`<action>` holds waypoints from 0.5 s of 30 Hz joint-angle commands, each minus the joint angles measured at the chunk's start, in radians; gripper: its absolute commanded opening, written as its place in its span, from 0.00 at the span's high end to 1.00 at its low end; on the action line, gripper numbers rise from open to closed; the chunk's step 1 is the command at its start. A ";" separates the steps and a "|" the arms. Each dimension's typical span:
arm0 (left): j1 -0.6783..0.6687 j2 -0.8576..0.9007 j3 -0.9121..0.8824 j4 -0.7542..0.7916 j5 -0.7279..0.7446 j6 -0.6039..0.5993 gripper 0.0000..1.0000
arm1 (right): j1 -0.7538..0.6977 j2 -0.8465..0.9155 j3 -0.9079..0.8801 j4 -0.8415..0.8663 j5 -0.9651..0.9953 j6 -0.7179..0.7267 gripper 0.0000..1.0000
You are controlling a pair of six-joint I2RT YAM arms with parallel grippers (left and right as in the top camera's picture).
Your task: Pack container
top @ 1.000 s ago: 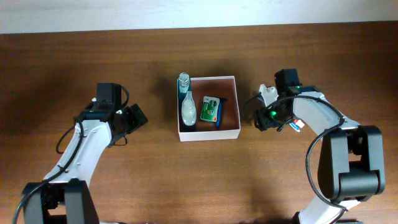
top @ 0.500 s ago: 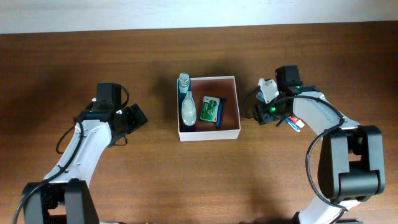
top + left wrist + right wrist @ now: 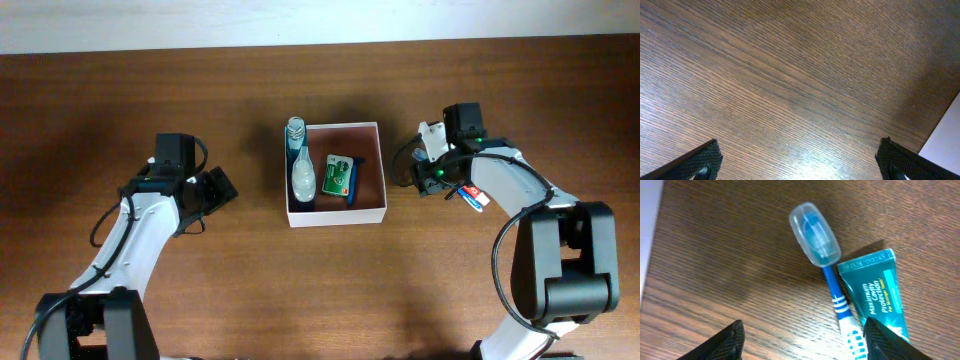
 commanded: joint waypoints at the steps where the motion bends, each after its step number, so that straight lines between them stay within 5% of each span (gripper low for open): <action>1: 0.002 0.003 -0.003 -0.001 -0.006 0.005 0.01 | -0.005 -0.006 0.016 -0.005 0.066 -0.010 0.30; 15: 0.002 0.003 -0.003 -0.001 -0.006 0.005 0.00 | -0.005 -0.002 -0.044 -0.038 0.041 0.002 0.28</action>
